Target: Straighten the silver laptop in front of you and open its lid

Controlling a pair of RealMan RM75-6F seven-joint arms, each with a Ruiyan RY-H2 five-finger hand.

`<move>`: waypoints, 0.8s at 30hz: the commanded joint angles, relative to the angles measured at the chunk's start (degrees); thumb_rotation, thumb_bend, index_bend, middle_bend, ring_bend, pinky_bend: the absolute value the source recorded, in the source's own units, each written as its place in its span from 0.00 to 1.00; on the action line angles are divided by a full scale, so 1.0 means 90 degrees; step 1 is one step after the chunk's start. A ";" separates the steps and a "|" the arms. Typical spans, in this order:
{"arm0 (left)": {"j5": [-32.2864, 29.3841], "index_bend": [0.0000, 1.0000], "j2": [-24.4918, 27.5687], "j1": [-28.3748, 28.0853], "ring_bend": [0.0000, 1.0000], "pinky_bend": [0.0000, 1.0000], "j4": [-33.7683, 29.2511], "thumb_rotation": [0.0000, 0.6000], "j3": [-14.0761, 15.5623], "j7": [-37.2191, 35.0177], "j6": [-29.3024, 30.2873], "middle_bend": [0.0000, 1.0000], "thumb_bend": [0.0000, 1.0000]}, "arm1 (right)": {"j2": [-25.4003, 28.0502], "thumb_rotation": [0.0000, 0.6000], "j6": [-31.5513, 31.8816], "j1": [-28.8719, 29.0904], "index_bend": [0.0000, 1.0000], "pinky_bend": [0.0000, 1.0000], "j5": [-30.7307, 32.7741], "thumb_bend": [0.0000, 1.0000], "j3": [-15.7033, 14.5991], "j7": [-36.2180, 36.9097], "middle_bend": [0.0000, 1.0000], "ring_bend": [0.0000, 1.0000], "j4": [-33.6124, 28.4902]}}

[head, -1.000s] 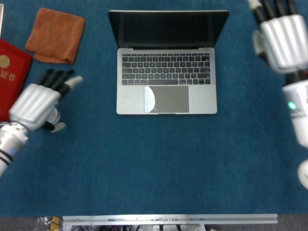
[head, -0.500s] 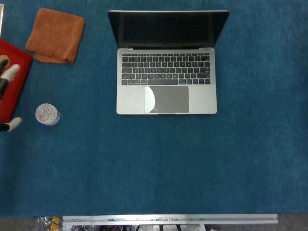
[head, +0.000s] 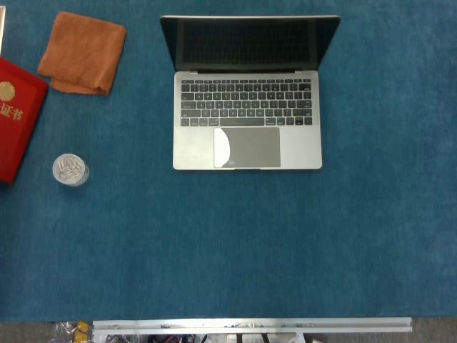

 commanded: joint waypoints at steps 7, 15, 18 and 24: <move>0.0217 0.00 -0.0039 0.0331 0.00 0.00 0.0108 1.00 -0.0005 -0.0086 0.0258 0.00 0.14 | -0.0021 1.00 -0.0158 -0.0308 0.00 0.05 -0.0210 0.53 -0.0033 0.0251 0.05 0.00 0.0257; 0.0235 0.00 -0.0047 0.0427 0.00 0.00 0.0209 1.00 -0.0122 -0.0236 0.0237 0.00 0.14 | -0.0096 1.00 -0.0334 -0.0385 0.00 0.05 -0.0385 0.53 0.0034 0.0143 0.05 0.00 0.0242; 0.0239 0.00 -0.0052 0.0435 0.00 0.00 0.0224 1.00 -0.0141 -0.0236 0.0210 0.00 0.14 | -0.0097 1.00 -0.0383 -0.0395 0.00 0.05 -0.0452 0.53 0.0028 0.0126 0.05 0.00 0.0227; 0.0334 0.00 -0.0058 0.0477 0.00 0.00 0.0226 1.00 -0.0143 -0.0201 0.0151 0.00 0.14 | -0.0158 1.00 -0.0476 -0.0443 0.00 0.05 -0.0814 0.53 -0.0065 -0.0074 0.05 0.00 0.0126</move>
